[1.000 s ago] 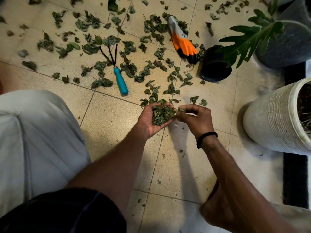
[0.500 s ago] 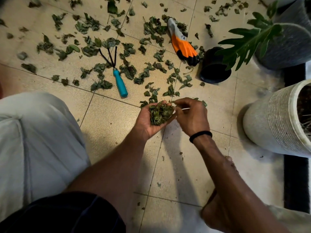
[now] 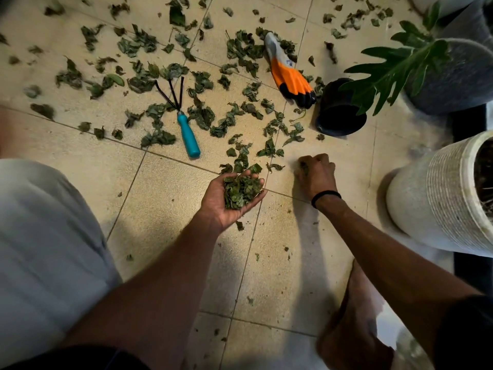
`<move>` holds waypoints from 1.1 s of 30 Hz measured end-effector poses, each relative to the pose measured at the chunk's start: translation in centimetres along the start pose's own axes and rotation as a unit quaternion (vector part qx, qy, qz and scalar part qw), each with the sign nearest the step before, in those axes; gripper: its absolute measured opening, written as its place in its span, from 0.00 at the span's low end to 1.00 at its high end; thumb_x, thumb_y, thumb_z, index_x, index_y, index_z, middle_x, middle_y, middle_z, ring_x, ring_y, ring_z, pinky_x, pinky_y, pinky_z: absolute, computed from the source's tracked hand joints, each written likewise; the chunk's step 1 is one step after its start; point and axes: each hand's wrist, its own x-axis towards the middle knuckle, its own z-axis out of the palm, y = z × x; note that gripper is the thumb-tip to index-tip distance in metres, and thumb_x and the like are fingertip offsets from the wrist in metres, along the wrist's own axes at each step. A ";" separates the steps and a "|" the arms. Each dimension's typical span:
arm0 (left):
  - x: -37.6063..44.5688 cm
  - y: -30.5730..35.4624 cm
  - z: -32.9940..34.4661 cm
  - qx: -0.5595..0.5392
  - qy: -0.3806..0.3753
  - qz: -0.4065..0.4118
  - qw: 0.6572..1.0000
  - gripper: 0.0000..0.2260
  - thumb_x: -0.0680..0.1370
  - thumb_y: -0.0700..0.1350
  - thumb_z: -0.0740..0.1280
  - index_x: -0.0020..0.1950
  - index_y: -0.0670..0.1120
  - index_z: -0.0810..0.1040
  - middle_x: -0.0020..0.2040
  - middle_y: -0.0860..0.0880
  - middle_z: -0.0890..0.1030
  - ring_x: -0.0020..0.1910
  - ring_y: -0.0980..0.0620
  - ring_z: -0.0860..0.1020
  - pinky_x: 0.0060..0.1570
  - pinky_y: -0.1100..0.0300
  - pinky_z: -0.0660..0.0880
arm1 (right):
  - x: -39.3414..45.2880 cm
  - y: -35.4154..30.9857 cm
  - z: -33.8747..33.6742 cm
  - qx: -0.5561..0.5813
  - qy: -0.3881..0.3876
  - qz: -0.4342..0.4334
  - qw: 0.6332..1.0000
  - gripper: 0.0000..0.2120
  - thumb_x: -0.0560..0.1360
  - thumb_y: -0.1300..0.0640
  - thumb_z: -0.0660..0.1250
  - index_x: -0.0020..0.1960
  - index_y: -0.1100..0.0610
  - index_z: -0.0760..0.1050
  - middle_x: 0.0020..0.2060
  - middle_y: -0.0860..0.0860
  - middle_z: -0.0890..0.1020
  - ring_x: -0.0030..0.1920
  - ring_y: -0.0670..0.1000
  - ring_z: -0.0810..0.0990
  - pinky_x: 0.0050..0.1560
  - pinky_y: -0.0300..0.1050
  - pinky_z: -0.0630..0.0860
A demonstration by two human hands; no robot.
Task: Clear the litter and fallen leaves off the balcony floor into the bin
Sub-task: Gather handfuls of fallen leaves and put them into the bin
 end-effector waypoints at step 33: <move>-1.7 4.7 1.2 -0.012 0.013 0.105 0.994 0.13 0.82 0.45 0.58 0.51 0.40 0.80 0.49 0.40 0.82 0.52 0.41 0.82 0.61 0.41 0.78 | -13.5 -12.1 5.0 0.014 -0.069 -0.160 0.985 0.08 0.78 0.65 0.68 0.55 0.62 0.83 0.50 0.60 0.80 0.46 0.62 0.81 0.46 0.51 0.79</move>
